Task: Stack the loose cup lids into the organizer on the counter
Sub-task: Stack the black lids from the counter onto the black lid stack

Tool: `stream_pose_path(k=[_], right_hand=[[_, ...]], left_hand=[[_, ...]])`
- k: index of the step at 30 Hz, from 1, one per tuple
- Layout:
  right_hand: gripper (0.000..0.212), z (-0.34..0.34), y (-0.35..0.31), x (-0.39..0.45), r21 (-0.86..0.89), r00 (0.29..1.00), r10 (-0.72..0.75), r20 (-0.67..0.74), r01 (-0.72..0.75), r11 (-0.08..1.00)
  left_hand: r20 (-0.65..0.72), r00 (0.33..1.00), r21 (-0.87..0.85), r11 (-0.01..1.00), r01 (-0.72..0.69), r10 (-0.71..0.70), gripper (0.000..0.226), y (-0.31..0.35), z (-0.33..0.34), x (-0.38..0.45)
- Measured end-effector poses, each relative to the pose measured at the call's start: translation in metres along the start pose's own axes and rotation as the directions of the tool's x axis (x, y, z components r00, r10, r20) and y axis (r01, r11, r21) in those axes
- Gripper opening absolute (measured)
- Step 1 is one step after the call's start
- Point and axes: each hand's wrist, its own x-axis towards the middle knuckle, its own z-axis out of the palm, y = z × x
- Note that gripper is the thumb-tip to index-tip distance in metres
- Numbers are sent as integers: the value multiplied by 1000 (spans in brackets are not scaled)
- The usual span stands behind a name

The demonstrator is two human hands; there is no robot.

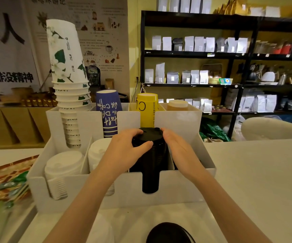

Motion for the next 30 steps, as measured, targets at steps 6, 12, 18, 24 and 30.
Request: stream_pose_path(k=[6, 12, 18, 24, 30], right_hand=[[38, 2, 8, 1, -79, 1000, -4, -29, 2, 997], [41, -4, 11, 1, -114, 999, 36, -2, -36, 993], [38, -9, 1, -18, -195, 999, 14, 39, -6, 981], [48, -10, -8, -58, -305, 1000, -23, 13, 26, 952], [53, -19, 1, -106, -458, 998, -35, 50, 54, 887]], left_hand=[[8, 1000, -27, 1000, 15, -15, 46, -2, 1, 1], [-1, 1000, 19, 1000, -6, 6, 46, 0, 3, 0], [42, 999, 126, 991, -40, 35, 49, 1, -2, -3], [-97, 955, 155, 952, -265, 281, 38, 18, -5, -30], [-42, 951, 44, 952, -304, 306, 34, 29, 2, -62]])
